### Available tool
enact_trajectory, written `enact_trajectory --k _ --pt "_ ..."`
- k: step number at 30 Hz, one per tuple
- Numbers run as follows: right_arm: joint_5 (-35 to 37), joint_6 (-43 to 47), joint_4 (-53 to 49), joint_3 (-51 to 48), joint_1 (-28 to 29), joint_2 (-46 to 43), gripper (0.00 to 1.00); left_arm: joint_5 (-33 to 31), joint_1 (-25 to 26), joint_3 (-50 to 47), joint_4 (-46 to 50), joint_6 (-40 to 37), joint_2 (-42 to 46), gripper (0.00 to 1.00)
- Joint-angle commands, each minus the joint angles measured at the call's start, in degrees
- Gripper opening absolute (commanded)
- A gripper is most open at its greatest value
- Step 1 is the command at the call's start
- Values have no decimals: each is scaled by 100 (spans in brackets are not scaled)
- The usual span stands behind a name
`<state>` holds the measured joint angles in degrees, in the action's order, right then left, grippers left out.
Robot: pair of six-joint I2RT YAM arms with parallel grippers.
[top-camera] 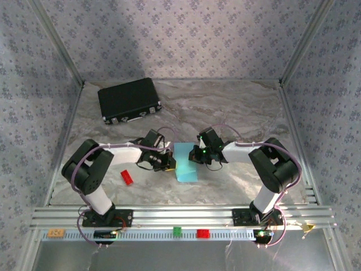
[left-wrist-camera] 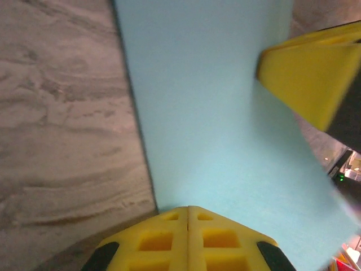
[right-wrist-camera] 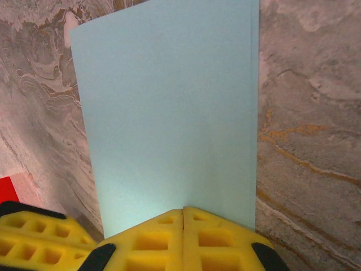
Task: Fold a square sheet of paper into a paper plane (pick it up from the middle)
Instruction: First fold the square sheet of paper in half at the center of the table.
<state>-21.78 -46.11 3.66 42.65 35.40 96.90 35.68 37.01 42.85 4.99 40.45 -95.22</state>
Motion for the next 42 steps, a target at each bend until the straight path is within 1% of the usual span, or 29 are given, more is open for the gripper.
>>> enact_trajectory --k 1,6,13,18,23,29,32,35,39,42 --pt "359 -38 -612 -193 -26 127 0 32 61 134 108 238 297 0" --pt "359 -34 -612 -186 -17 129 0 391 92 69 -262 495 195 0" --pt "369 -45 -621 -194 -8 132 0 680 107 -126 -539 503 -184 0" --pt "376 -45 -621 -196 0 134 0 416 107 -279 -297 189 -344 0" --pt "386 -39 -629 -191 2 128 0 3 105 -412 -14 -137 -411 0" --pt "393 -14 -686 -161 -7 99 0 -159 139 -275 148 -158 84 0" --pt "394 -12 -695 -161 -20 94 0 -11 147 -177 128 -2 357 0" --pt "394 -17 -694 -161 -16 100 0 230 143 -169 -105 189 491 0" --pt "398 -9 -709 -163 -24 100 0 572 144 -241 -424 325 327 0" --pt "402 -12 -709 -185 -25 84 0 685 157 -350 -592 385 152 0"
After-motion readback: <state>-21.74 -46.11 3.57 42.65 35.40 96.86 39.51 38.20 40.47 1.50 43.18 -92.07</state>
